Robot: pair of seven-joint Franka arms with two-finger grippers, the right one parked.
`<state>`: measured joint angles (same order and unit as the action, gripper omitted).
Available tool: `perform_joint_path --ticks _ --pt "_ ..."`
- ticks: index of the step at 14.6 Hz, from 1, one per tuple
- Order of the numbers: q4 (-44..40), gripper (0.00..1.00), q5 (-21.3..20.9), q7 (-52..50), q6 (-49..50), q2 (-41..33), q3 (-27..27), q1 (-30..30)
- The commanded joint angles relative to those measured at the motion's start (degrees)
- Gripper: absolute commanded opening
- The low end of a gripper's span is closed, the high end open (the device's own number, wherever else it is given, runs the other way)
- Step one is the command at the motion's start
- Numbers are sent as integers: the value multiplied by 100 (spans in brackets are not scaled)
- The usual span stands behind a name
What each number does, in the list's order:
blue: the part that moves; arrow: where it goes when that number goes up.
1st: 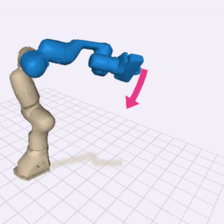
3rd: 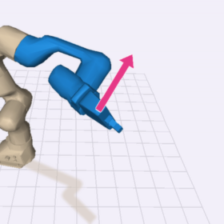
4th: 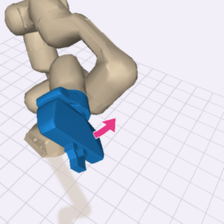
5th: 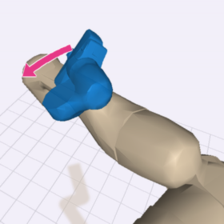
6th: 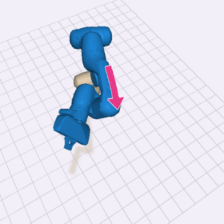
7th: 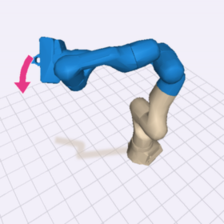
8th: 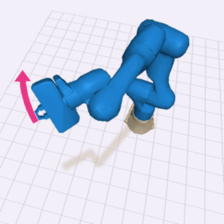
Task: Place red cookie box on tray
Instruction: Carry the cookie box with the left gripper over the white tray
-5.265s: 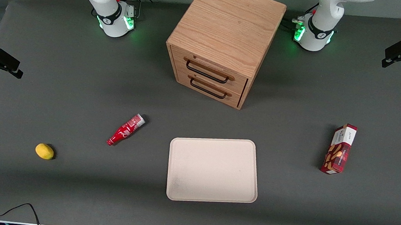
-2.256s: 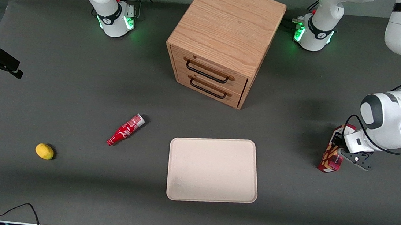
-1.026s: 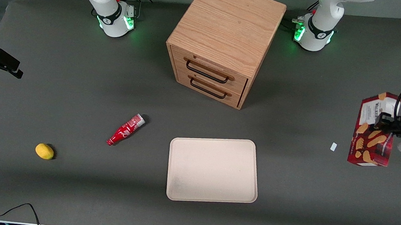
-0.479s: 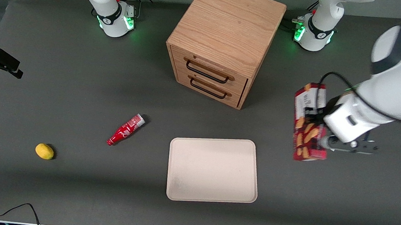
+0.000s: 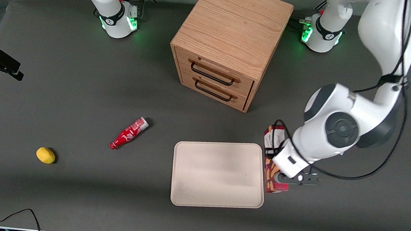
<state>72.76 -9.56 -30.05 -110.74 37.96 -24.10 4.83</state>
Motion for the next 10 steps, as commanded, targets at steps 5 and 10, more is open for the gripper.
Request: perform_joint_path --ticks 5,10 --pt "264 0 -1274 -913 -1467 843 -51 185" --pt "747 0 -1365 -1056 -1942 853 -51 193"
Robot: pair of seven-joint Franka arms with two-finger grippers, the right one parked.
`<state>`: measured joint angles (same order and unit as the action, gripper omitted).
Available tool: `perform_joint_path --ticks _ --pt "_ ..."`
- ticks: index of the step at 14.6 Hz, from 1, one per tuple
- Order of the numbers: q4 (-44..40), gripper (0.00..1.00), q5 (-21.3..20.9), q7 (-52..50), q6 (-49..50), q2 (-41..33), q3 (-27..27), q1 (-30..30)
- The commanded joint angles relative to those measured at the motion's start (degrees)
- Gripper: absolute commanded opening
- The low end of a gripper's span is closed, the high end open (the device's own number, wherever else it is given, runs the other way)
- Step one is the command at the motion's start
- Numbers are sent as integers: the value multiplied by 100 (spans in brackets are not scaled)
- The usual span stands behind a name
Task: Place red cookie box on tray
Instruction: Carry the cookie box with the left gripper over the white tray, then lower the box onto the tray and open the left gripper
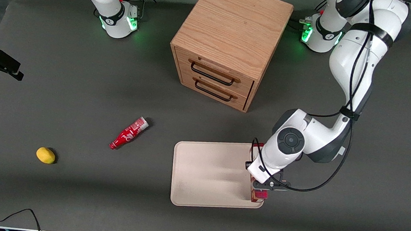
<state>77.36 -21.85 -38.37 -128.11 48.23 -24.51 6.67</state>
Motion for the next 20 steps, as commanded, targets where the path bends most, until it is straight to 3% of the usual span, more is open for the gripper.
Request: perform_joint_path --ticks 1,3,4,5,6,10,13,17,20 --pt "306 0 -144 -276 -240 -174 -10 1" --pt "306 0 -153 -285 -241 -174 -10 1" --pt "306 32 -162 -285 -232 -174 -10 1" --pt "315 79 -153 -294 -223 -174 -10 1" --pt "315 100 -153 -303 -197 -191 -10 1" --pt "323 100 -127 -320 -30 -331 -10 -16" --pt "297 100 13 -250 828 -875 -98 -87" --pt "288 100 803 -92 1753 -1982 -72 -262" --pt "297 100 1515 668 2454 -2869 506 -307"
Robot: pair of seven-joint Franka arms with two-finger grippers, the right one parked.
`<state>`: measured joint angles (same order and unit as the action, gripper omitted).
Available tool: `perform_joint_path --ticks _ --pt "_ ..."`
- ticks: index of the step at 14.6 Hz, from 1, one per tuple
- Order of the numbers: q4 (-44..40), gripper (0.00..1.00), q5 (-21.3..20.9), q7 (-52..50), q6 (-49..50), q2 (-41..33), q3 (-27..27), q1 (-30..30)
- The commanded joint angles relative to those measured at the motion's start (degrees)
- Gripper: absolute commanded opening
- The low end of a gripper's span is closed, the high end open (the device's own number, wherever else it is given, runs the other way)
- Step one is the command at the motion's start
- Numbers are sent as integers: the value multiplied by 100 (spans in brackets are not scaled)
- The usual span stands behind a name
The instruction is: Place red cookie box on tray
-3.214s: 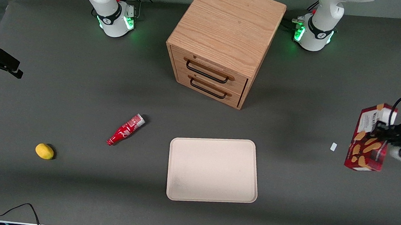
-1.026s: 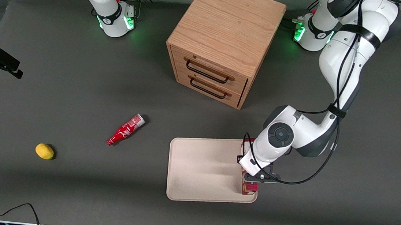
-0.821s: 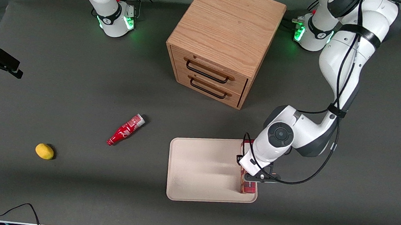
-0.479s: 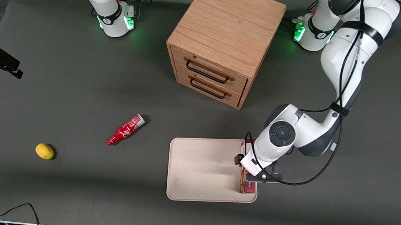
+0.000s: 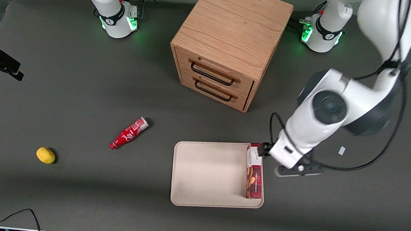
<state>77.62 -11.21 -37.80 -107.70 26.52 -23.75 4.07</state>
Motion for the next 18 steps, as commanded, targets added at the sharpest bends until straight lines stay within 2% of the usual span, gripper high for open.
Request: perform_joint_path --ticks 1,3,4,8,10,13,16,18 --pt "271 100 818 1147 799 -970 789 -38" --pt "271 100 1522 2368 1546 -1541 1685 -20" --pt "271 100 1691 2861 1950 -1753 2055 -3" --pt "638 100 1693 4155 2727 -2491 2944 6" --pt "1435 100 1605 4325 2562 -3175 3052 15" --pt "2439 100 1254 4282 2219 -4003 2991 120" --pt "2460 100 1200 4176 2323 -4102 2990 121" --pt "2346 100 999 4114 2341 -4067 2982 121"
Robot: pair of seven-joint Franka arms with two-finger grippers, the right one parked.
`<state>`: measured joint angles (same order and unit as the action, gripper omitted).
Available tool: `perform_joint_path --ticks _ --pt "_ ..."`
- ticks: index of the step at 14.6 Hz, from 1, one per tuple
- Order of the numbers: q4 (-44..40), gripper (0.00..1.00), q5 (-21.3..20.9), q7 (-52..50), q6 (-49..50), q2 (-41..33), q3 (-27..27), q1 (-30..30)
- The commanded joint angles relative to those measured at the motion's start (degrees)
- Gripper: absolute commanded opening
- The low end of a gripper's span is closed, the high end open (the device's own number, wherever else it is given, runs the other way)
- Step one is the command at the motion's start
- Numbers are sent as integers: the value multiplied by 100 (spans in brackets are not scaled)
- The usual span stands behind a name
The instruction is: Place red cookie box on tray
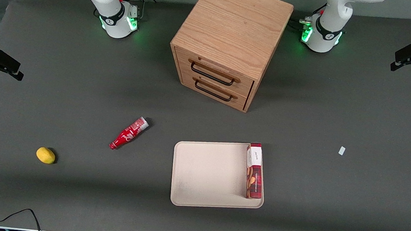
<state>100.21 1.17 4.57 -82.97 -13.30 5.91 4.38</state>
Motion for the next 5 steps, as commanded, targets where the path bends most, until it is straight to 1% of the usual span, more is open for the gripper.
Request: perform_joint_path --ticks 1,3,5 --pt "-62 100 -258 -123 -123 -7 24 89" --pt "-343 100 -267 -71 139 204 24 89" --pt "-406 100 -276 -79 238 240 24 89"
